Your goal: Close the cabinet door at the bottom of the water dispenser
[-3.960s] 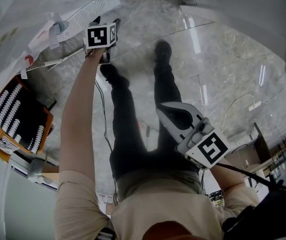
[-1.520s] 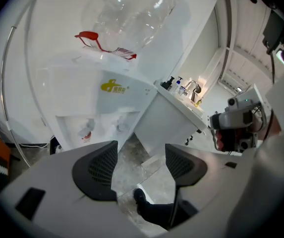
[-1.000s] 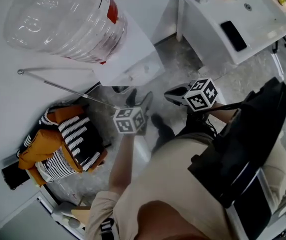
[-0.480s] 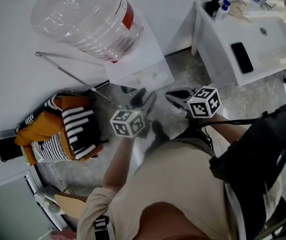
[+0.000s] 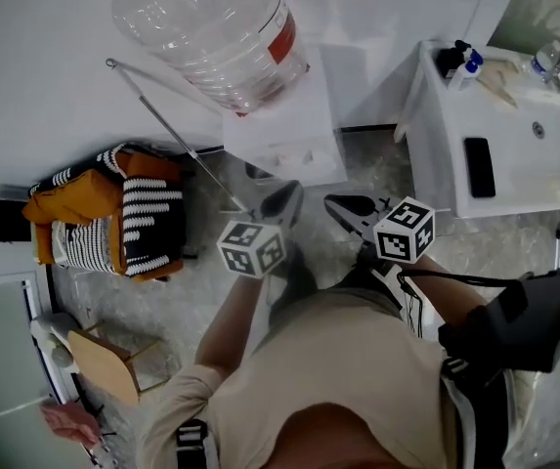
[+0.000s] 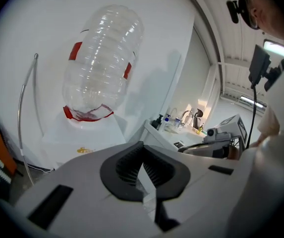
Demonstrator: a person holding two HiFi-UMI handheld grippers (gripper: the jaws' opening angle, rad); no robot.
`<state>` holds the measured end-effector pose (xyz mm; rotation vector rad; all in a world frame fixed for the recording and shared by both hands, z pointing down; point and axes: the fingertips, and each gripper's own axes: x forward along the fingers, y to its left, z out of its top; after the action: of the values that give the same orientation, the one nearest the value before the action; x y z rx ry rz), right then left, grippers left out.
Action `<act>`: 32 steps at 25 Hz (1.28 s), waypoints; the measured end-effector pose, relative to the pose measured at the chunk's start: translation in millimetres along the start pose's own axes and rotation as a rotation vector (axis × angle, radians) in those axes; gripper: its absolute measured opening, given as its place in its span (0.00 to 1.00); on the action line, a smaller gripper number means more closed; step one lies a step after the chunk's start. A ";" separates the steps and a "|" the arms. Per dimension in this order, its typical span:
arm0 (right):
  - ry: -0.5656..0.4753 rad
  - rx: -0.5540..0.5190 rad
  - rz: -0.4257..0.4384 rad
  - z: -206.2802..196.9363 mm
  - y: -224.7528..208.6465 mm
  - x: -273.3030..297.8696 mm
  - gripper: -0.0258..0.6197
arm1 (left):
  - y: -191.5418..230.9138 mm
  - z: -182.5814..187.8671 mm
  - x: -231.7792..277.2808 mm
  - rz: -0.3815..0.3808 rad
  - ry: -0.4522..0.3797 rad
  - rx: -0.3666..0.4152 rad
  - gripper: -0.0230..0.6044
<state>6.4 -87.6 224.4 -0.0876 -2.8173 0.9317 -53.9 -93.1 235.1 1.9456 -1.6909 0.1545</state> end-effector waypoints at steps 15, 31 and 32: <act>-0.055 -0.175 0.023 18.0 66.8 11.1 0.06 | 13.0 -15.1 -64.2 0.026 -0.039 0.027 0.02; -0.057 -0.244 -0.022 -33.7 193.2 82.6 0.06 | 53.2 -30.9 -214.8 0.001 -0.171 0.055 0.02; -0.055 -0.248 -0.024 -38.5 200.2 86.0 0.06 | 54.2 -34.0 -223.0 -0.005 -0.174 0.056 0.02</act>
<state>-70.9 105.1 147.9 -0.0597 -2.9640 0.5847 -140.9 116.1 185.5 2.0559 -1.8093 0.0309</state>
